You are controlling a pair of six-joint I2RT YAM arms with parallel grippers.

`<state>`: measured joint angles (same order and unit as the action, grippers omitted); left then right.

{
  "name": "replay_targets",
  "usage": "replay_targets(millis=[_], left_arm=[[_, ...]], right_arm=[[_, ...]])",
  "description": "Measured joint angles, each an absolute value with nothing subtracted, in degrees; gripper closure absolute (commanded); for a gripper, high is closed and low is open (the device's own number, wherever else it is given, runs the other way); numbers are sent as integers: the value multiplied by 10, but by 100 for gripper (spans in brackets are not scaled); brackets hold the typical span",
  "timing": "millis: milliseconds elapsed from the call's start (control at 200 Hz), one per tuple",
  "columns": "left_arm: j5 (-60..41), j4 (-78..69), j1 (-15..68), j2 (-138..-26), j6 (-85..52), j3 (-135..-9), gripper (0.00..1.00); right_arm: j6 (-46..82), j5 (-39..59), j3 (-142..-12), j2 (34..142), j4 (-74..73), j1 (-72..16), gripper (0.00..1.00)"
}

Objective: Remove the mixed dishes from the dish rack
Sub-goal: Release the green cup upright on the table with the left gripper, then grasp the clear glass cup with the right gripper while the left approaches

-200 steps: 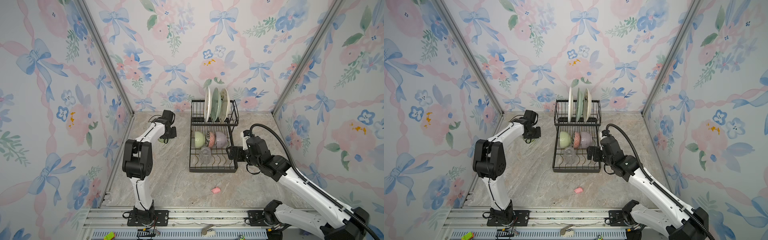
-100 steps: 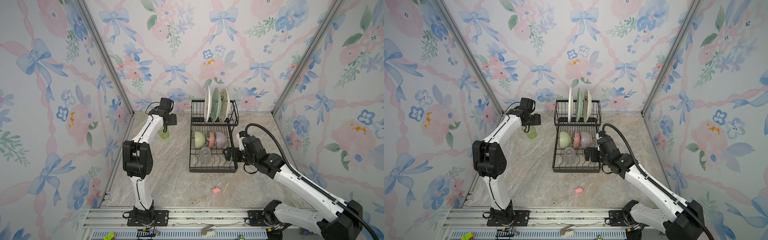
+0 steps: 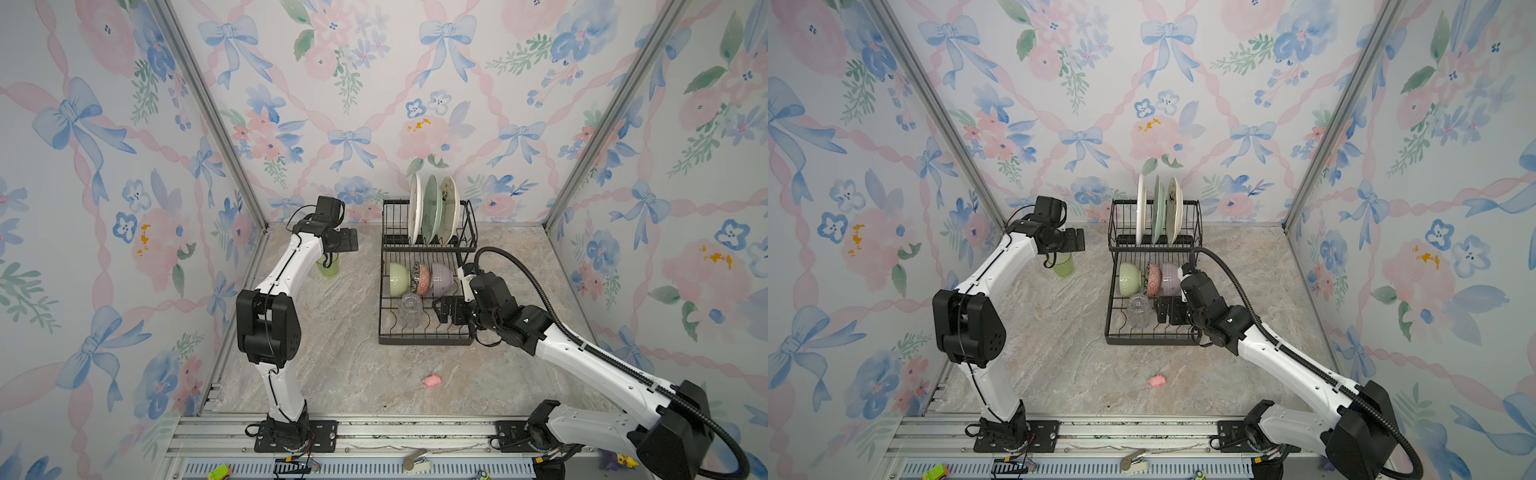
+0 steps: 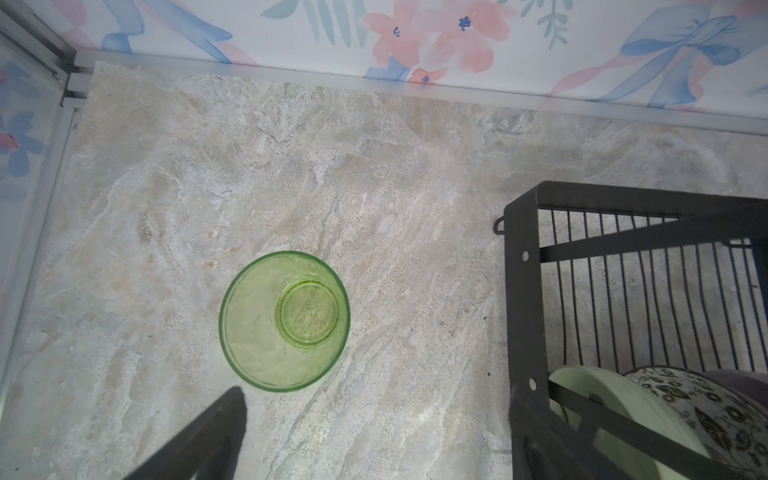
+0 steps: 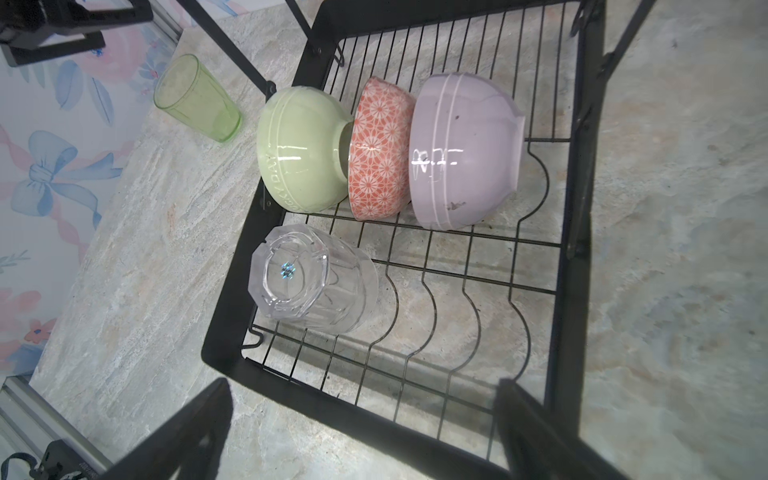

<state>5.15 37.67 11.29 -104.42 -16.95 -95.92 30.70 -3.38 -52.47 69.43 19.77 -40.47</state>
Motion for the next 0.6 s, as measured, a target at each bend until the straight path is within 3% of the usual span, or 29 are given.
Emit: replay_targets(millis=[390, 600], left_arm=[[51, 210, 177, -740, -248, -605, 2], [54, 146, 180, -638, -278, -484, 2]], right_arm=[[317, -37, -545, 836, 101, -451, 3], [324, -58, -566, 898, 64, -475, 2]])
